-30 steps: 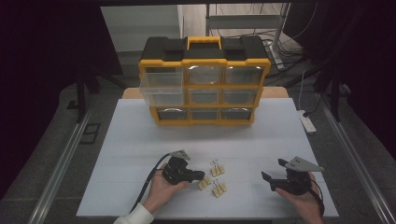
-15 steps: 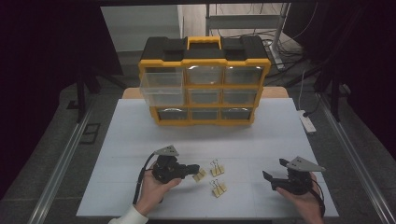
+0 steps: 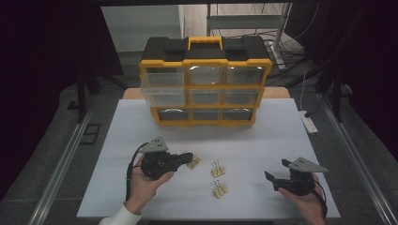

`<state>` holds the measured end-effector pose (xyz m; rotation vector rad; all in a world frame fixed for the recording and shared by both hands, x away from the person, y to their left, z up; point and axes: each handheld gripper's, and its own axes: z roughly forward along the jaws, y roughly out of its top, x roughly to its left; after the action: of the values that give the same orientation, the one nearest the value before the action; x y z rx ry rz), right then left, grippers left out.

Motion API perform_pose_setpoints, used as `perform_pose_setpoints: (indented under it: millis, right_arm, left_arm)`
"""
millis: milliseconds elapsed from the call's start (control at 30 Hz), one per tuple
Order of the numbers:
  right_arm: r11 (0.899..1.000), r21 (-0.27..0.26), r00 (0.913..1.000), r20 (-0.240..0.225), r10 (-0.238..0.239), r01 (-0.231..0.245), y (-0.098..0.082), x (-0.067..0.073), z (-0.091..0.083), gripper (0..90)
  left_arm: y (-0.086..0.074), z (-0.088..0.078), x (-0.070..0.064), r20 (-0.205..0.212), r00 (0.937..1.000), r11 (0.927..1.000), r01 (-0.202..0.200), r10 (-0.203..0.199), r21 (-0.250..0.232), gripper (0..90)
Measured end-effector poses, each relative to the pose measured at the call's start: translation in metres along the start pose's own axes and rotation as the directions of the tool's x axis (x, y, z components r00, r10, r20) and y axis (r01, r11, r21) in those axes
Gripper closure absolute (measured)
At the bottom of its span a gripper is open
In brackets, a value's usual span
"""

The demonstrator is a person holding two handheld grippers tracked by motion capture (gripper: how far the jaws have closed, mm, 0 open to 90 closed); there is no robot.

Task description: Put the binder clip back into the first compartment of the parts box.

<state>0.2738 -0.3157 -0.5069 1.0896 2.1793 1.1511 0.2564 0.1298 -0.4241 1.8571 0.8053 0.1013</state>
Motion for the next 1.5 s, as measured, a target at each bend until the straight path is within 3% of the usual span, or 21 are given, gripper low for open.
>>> perform_pose_setpoints:
  millis: [300,900,1500]
  right_arm:
    - [1.000,-0.001,1.0000,0.000,-0.006,0.006,0.000,0.001,0.000,16.9]
    - [1.000,0.001,1.0000,0.008,-0.004,0.004,0.000,0.000,0.000,17.2]
    - [1.000,-0.002,0.9999,0.011,-0.001,0.001,0.000,-0.001,-0.001,17.3]
  left_arm:
    - [0.019,-0.017,0.001,0.017,0.9998,0.9975,0.009,-0.007,-0.070,89.2]
    - [0.053,-0.035,-0.006,-0.012,0.9984,0.9904,-0.055,0.054,-0.127,89.2]
    - [0.097,-0.059,-0.004,-0.046,0.9959,0.9720,-0.086,0.078,-0.219,89.2]
